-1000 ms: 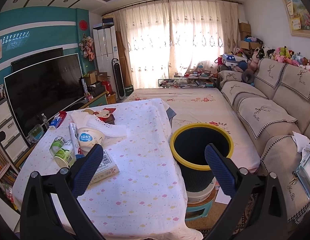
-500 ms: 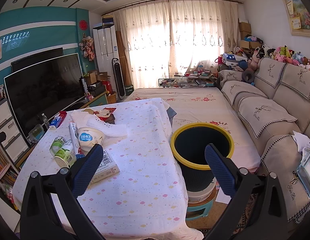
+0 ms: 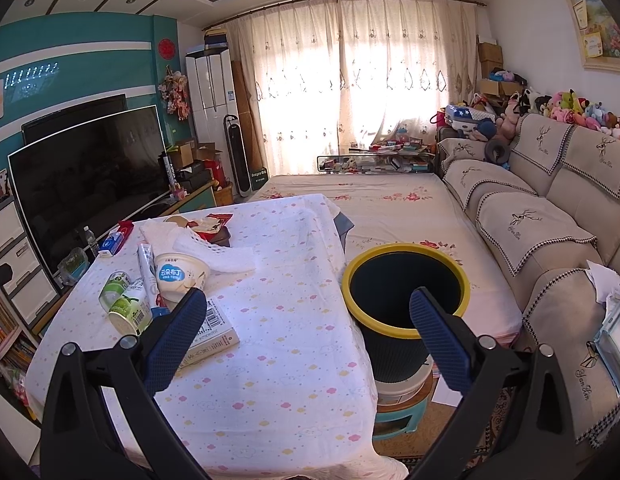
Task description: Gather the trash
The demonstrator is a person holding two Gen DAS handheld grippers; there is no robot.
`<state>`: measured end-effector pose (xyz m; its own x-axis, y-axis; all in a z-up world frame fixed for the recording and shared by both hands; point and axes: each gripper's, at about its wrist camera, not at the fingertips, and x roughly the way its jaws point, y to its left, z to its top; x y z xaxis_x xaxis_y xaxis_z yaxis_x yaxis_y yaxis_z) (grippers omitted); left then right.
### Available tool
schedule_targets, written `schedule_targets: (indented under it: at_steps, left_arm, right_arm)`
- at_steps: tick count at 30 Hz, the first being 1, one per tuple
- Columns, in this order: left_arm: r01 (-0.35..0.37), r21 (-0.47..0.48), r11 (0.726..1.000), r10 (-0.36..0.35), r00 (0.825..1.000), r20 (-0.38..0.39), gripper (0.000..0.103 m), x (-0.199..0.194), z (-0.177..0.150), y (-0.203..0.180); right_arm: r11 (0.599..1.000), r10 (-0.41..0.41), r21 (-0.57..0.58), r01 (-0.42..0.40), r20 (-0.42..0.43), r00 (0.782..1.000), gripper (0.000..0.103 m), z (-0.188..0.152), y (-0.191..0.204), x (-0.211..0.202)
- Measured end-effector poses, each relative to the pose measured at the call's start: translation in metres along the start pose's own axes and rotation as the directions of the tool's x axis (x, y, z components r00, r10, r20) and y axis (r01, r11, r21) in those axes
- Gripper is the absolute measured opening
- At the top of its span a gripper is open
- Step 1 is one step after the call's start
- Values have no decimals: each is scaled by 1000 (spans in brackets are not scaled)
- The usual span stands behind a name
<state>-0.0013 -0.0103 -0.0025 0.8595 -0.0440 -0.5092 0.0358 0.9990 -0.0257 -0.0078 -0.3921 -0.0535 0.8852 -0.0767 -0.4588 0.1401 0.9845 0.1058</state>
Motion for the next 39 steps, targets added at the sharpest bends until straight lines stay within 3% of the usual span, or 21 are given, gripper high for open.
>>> schedule_targets:
  at_steps: [25, 39]
  left_arm:
    - [-1, 4, 1000, 1, 1000, -10, 99, 6, -4, -5]
    - [-8, -9, 1000, 8, 999, -47, 99, 28, -6, 2]
  right_arm:
    - [1000, 3, 7, -3, -23, 1000, 97, -5, -1, 9]
    - [993, 105, -41, -109, -91, 990, 97, -2, 34, 62]
